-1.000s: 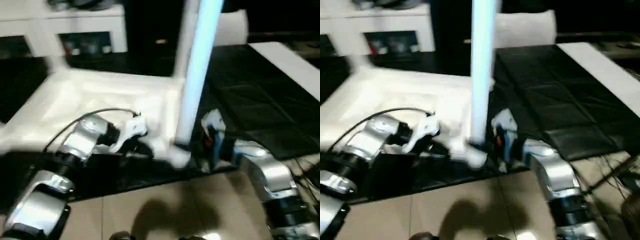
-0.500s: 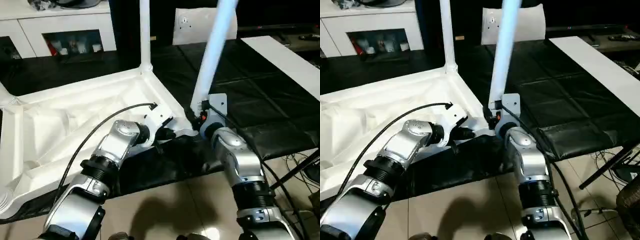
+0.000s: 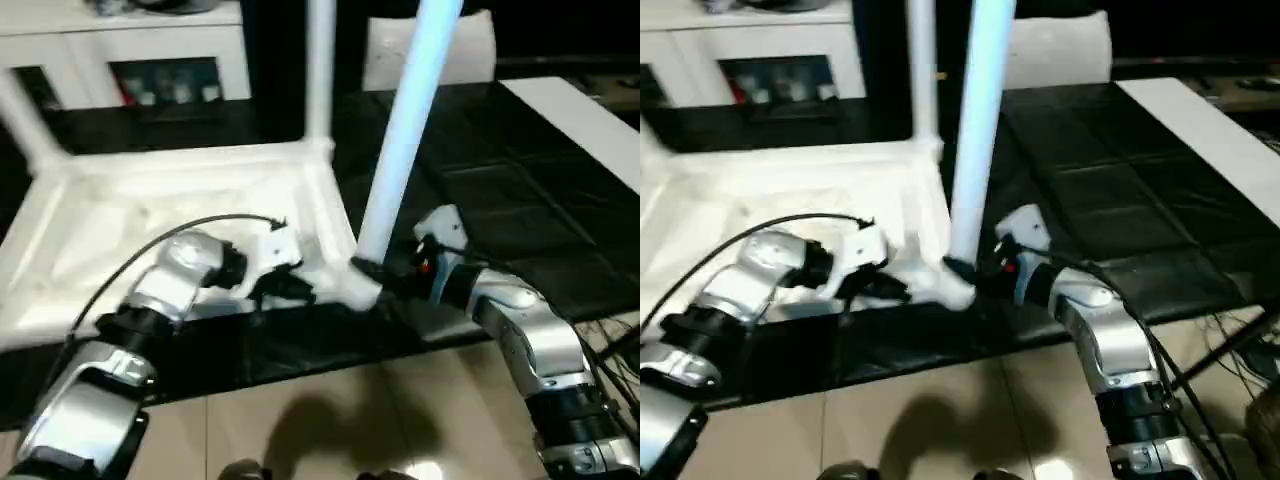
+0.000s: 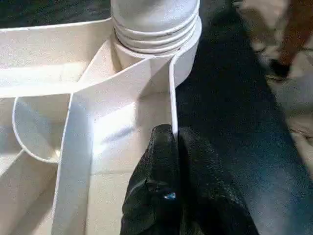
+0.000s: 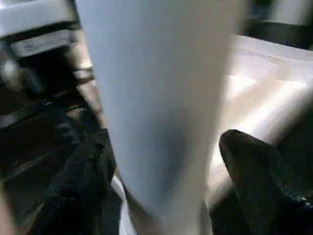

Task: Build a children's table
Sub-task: Rotate leg to tighten

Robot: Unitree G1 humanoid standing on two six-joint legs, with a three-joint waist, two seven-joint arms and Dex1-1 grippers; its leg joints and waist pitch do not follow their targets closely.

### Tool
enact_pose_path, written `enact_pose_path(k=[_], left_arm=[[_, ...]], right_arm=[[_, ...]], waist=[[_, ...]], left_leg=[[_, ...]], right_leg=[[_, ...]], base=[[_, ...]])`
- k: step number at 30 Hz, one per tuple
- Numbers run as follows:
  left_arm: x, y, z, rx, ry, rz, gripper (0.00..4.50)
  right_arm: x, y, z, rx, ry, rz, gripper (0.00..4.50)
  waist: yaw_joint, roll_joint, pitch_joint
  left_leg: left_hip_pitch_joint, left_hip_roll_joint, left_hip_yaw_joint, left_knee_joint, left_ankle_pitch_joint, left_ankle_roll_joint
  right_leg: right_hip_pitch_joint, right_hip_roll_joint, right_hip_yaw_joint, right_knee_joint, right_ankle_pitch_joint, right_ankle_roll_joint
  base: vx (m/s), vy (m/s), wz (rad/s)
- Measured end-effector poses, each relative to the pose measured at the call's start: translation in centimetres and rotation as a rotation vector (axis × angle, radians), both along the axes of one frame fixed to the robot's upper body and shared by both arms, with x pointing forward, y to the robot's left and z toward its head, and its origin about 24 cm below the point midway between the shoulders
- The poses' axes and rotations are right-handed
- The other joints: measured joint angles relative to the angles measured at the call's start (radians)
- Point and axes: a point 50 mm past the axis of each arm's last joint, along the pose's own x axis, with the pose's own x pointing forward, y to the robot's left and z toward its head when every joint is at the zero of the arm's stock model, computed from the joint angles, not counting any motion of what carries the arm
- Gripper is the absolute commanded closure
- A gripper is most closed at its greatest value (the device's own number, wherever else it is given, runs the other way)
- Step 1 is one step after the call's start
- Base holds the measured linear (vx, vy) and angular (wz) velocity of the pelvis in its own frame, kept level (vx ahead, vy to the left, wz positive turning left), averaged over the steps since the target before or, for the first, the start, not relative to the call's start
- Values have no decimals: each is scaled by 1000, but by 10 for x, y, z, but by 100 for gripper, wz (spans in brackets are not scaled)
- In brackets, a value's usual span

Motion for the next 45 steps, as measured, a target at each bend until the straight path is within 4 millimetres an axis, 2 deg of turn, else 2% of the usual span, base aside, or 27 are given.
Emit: enact_pose_path(k=[3,4,8,10,13,20,25,30,34,38,40,45], left_arm=[[-5,2,0,10,53,-95,450],[-6,3,0,14,67,-122,450],[-8,4,1,46,103,-205,450],[-11,3,1,67,124,-255,450],[-14,3,1,84,139,-305,450],[-15,0,1,93,137,-331,450],[-14,-1,2,72,146,-313,450],[-7,8,4,30,125,-147,450],[1,6,2,6,95,11,450],[11,-9,-2,-30,54,208,450],[17,-23,-5,-56,33,338,450],[21,-51,-8,-101,15,495,450]], right_arm=[[-11,-5,4,-38,11,194,95],[-14,-6,5,-49,19,255,111],[-23,-8,4,-65,55,396,133],[-28,-8,5,-86,72,473,163],[-33,-7,6,-105,91,544,180],[-35,-7,5,-112,110,577,239],[-36,-4,3,-62,136,539,248],[-28,0,0,20,105,314,251],[-14,2,-4,37,76,73,254],[5,8,-7,69,80,-222,255],[19,14,-8,77,84,-410,255],[37,18,-7,73,79,-665,255]], waist=[[14,0,0],[19,0,0],[34,-1,0],[38,-1,0],[40,-2,0],[33,-2,-1],[34,-2,-1],[19,-2,-1],[-24,-3,-1],[-49,-4,-1],[-58,-4,-1],[-62,-4,-1]], left_leg=[[0,-1,0,1,0,0],[0,0,0,2,0,0],[0,0,0,1,1,0],[1,1,0,2,1,0],[0,0,0,3,1,0],[0,0,0,3,1,0],[0,1,0,3,1,0],[1,1,0,3,4,-3],[-1,1,1,2,4,-3],[-1,1,1,-1,4,-4],[-1,2,1,-1,5,-4],[-2,1,1,-2,3,-2]], right_leg=[[1,-1,0,0,0,0],[1,0,0,1,0,0],[1,0,0,2,-1,3],[2,0,0,2,-3,7],[3,0,1,2,-3,6],[3,0,1,2,-3,7],[3,0,1,2,-3,7],[2,0,0,3,-2,8],[2,0,1,1,-1,8],[1,1,1,2,-1,7],[1,1,1,2,-1,7],[0,1,1,0,2,2]], base=[[0,0,0],[0,0,0],[0,0,0],[0,0,0],[0,0,0],[0,0,0],[0,0,0],[0,0,0],[0,0,0],[0,0,0],[0,0,0],[0,0,0]])
